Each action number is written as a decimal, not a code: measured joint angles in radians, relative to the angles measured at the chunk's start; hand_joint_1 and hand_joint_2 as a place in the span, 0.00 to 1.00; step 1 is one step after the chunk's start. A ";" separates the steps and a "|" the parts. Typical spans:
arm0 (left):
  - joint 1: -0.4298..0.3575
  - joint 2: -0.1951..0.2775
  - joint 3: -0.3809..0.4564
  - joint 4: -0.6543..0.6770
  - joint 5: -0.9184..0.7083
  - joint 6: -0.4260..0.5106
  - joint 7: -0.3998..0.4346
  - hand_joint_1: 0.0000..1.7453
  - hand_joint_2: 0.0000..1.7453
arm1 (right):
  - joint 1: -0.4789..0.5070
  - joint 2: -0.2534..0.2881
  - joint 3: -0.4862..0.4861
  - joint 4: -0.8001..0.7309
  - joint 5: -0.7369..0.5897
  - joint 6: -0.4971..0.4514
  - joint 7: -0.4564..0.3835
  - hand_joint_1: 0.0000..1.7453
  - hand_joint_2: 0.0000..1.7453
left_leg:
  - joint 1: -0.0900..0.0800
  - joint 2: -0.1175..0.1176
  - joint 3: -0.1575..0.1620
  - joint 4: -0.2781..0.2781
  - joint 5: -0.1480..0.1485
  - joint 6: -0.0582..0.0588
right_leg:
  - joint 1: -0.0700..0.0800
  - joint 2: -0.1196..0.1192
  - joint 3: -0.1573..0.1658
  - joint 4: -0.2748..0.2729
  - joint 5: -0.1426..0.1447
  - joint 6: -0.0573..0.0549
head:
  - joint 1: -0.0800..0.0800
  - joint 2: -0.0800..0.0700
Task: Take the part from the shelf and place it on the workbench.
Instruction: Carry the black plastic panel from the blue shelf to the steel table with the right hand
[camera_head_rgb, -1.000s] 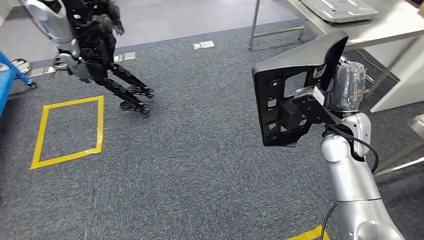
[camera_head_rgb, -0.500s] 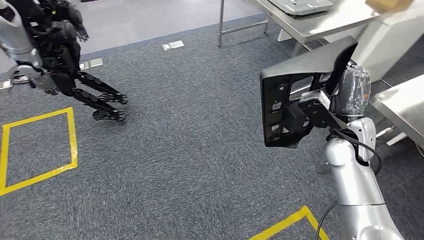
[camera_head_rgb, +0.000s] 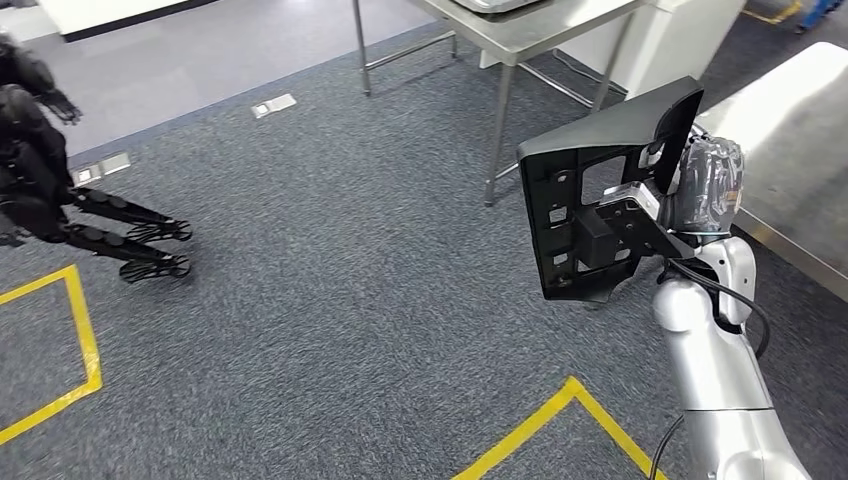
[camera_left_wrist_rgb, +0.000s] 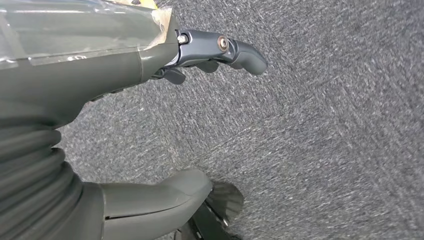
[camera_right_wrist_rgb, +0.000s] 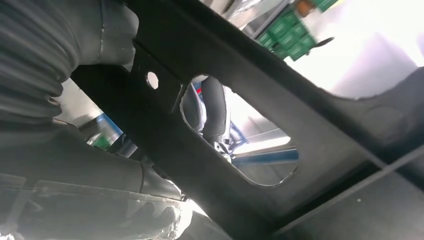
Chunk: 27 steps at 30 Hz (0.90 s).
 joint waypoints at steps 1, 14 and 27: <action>0.000 0.000 0.000 0.000 -0.001 0.003 0.004 0.00 1.00 | -0.002 -0.003 -0.003 0.004 0.007 0.000 0.004 1.00 1.00 | 0.000 -0.002 -0.004 -0.005 0.019 0.004 | 0.002 0.014 0.001 0.001 0.000 0.000 | 0.000 0.000; 0.002 -0.002 0.006 0.000 -0.021 -0.010 0.001 0.00 1.00 | -0.147 -0.154 -0.112 0.137 -0.025 0.056 0.043 1.00 1.00 | -0.008 0.010 0.123 -0.307 0.171 0.052 | 0.006 -0.024 -0.142 0.236 -0.088 0.025 | 0.012 0.000; -0.007 -0.002 0.007 -0.001 -0.041 -0.021 0.004 0.00 1.00 | -0.183 -0.213 -0.148 0.193 -0.028 0.049 0.053 1.00 1.00 | -0.001 0.048 0.101 -0.199 0.077 0.000 | -0.015 -0.049 -0.010 0.003 0.006 0.025 | 0.006 0.000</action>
